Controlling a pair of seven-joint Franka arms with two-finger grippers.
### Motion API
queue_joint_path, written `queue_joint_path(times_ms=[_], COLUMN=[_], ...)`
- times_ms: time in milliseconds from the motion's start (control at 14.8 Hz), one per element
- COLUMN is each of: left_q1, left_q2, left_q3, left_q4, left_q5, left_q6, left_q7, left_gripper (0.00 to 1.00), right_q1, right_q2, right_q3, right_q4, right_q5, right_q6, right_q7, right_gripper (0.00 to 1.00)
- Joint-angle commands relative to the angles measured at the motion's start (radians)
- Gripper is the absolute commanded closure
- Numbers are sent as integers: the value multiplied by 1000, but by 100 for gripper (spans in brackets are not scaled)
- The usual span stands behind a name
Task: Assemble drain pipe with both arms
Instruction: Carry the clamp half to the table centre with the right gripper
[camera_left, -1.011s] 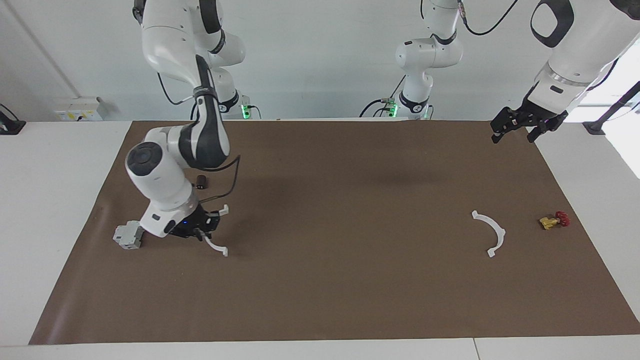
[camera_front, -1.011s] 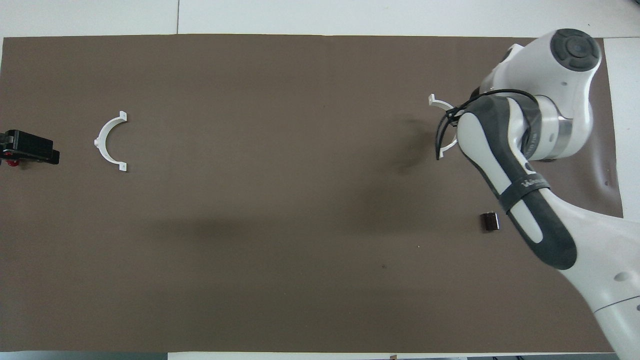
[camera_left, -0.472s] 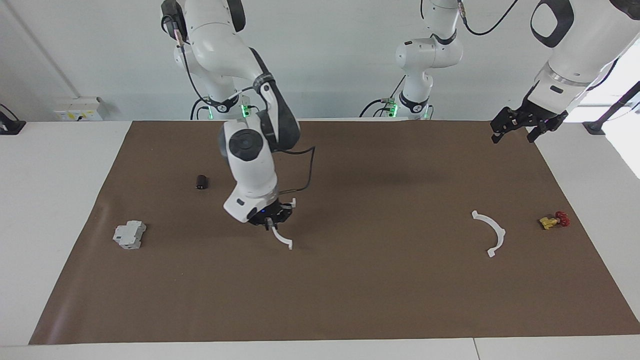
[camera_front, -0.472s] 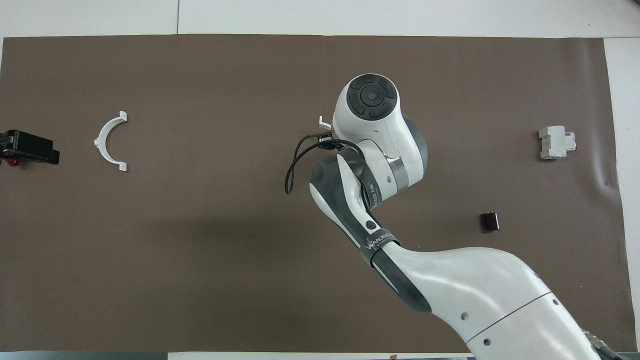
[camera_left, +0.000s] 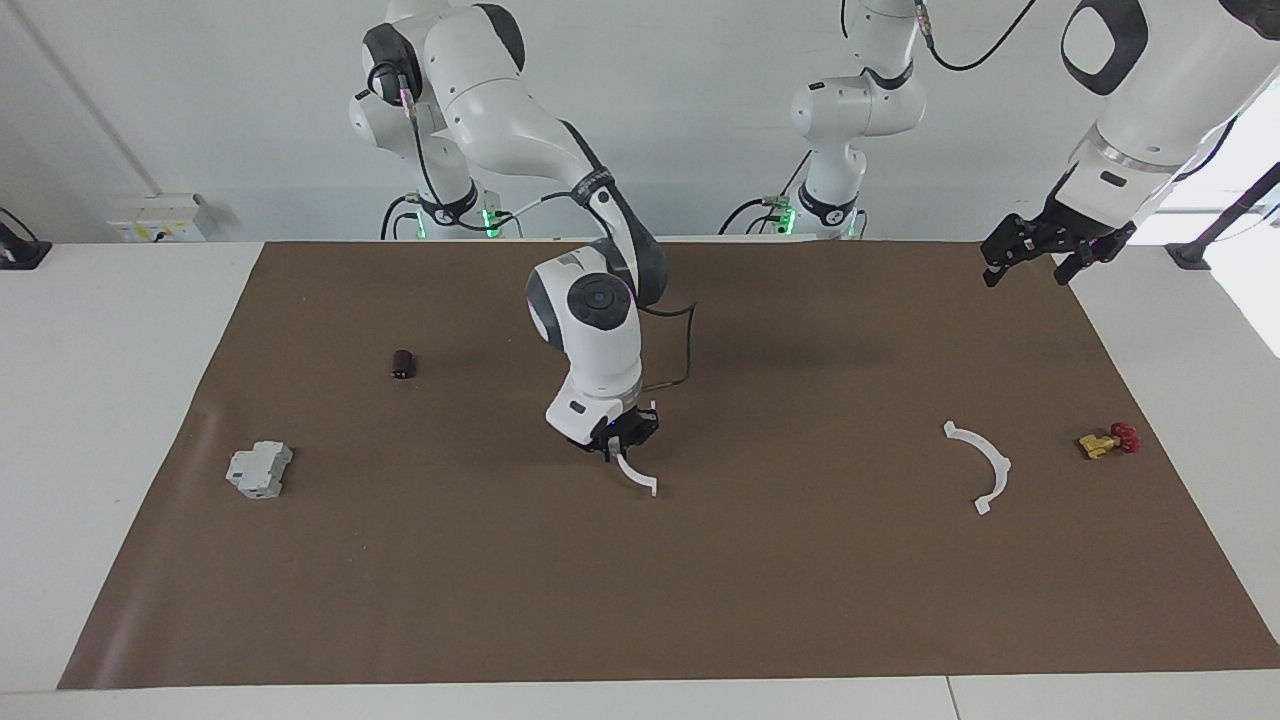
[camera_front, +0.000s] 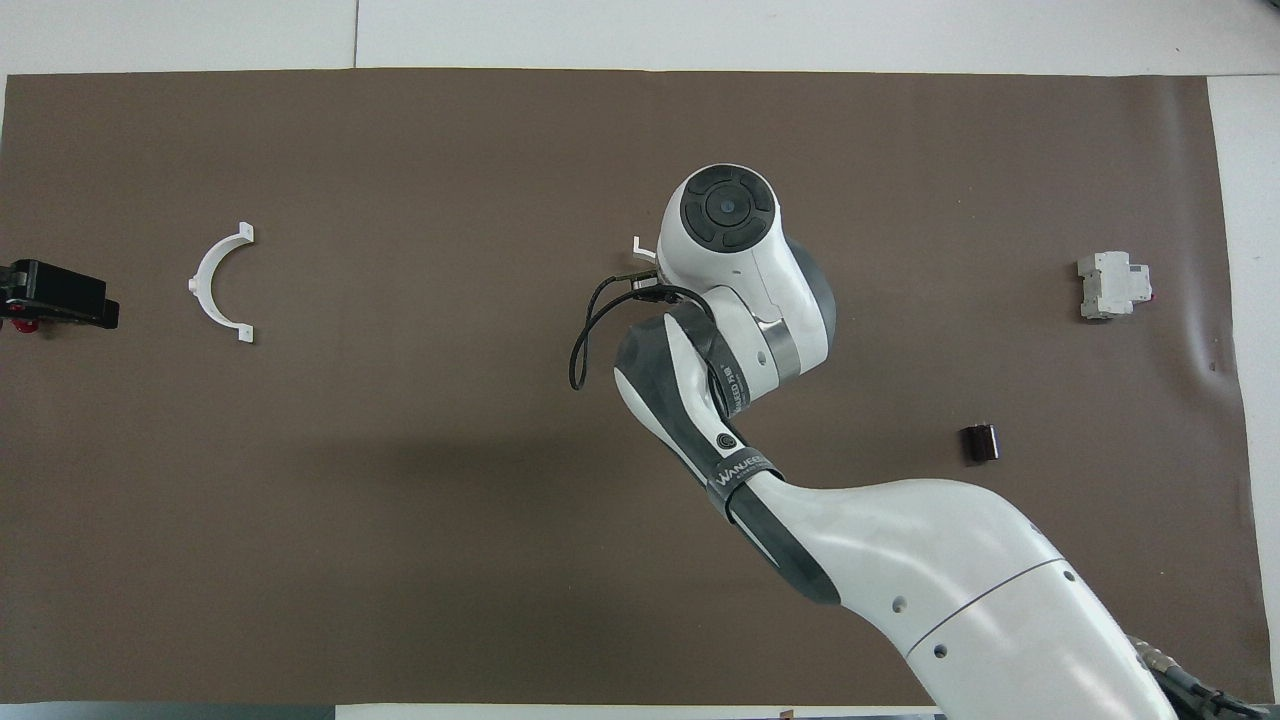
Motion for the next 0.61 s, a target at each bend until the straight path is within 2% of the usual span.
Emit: queue_joint_path(times_ms=[0, 337, 472, 539], left_q1=[1, 6, 9, 9], left_q2=[-29, -28, -31, -34], left_q3=[3, 3, 1, 1], left_q4=[-28, -30, -62, -71], left_q5=[-8, -8, -8, -8], left_q6=[-4, 28, 100, 123], left_q7=[-10, -5, -2, -1], left_gripper=[0, 0, 0, 0], right_q1=[-7, -10, -5, -4], right_q2=[2, 5, 5, 5], right_q3=[5, 8, 10, 10], right_q4=[-41, -46, -55, -64], right_q5=[-2, 1, 4, 4], right_q6=[56, 59, 78, 88], right_q7=[-26, -116, -114, -110], right_gripper=[88, 85, 62, 34])
